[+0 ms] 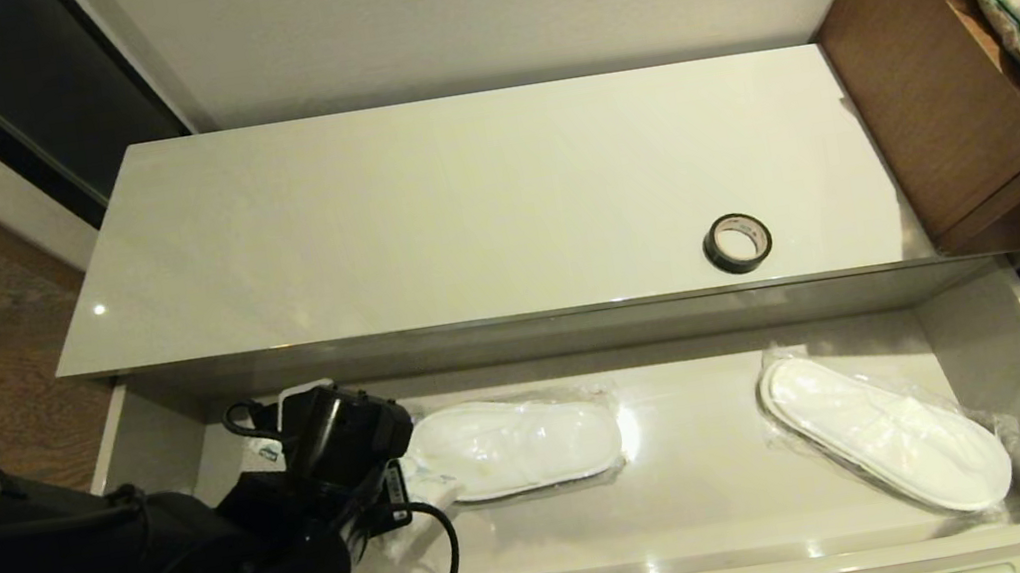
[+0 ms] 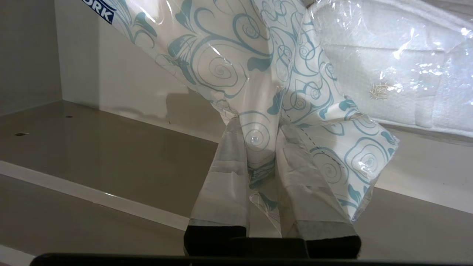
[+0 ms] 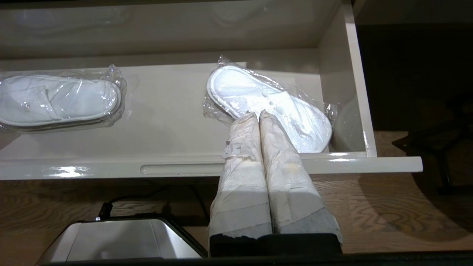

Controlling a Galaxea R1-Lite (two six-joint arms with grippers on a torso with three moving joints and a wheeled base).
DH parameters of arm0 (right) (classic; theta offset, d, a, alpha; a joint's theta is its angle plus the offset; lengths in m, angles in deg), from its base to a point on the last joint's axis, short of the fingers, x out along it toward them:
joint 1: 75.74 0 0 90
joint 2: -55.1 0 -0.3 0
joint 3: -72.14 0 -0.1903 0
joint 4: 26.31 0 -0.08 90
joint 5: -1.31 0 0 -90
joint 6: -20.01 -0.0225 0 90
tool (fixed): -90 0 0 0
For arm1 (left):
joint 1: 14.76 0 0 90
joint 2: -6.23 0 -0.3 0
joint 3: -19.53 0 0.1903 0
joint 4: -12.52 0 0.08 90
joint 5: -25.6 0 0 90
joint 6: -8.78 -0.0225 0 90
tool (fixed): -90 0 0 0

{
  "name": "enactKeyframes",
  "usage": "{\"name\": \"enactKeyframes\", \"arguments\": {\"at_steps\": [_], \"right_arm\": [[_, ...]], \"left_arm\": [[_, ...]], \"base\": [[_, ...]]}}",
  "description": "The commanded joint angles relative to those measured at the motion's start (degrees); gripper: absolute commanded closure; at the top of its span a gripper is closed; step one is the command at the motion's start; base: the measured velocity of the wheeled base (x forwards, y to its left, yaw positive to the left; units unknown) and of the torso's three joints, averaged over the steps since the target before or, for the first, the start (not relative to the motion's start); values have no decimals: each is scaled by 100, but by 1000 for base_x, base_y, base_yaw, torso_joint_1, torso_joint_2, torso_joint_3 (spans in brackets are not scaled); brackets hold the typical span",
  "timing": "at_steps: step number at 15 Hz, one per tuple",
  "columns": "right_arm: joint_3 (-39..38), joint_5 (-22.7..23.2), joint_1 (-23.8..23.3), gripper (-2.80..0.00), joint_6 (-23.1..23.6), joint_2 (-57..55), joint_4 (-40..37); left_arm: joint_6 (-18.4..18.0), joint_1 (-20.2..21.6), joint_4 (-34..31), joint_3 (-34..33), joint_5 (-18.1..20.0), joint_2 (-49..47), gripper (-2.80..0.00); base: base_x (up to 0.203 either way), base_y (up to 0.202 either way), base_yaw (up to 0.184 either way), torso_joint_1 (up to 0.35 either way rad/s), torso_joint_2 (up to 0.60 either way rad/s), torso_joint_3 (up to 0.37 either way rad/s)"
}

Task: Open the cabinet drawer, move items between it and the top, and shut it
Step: Put the tissue in the drawer

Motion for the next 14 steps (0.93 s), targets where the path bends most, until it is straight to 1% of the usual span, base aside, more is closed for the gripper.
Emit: {"name": "enactKeyframes", "arguments": {"at_steps": [1,3,5,6,7,8,9,10,11,13,14], "right_arm": [[-1,7,0,0,2,-9,5],[-1,-2,0,0,2,-9,5],[-1,-2,0,0,2,-9,5],[-1,7,0,0,2,-9,5],[-1,-2,0,0,2,-9,5],[-1,1,0,0,2,-9,5],[-1,7,0,0,2,-9,5],[-1,-2,0,0,2,-9,5],[-1,7,0,0,2,-9,5],[-1,-2,0,0,2,-9,5],[-1,7,0,0,2,-9,5]], "left_arm": [[56,0,25,6,-19,-178,0],[127,4,204,107,-30,-831,0],[108,13,805,347,-41,-1482,0],[65,16,989,507,-39,-1572,0],[54,23,1006,515,-37,-1544,0],[56,26,988,507,-38,-1519,-114],[56,35,987,506,-46,-1519,-280],[43,47,936,523,-66,-1520,-280],[9,90,626,643,-115,-1501,-280],[3,167,477,858,-134,-1449,-280],[2,164,471,849,-136,-1420,-280]], "base": [[0,0,0,0,0,0],[0,0,0,0,0,0],[0,0,0,0,0,0],[0,0,0,0,0,0],[0,0,0,0,0,0],[0,0,0,0,0,0],[0,0,0,0,0,0],[0,0,0,0,0,0],[0,0,0,0,0,0],[0,0,0,0,0,0],[0,0,0,0,0,0]]}}
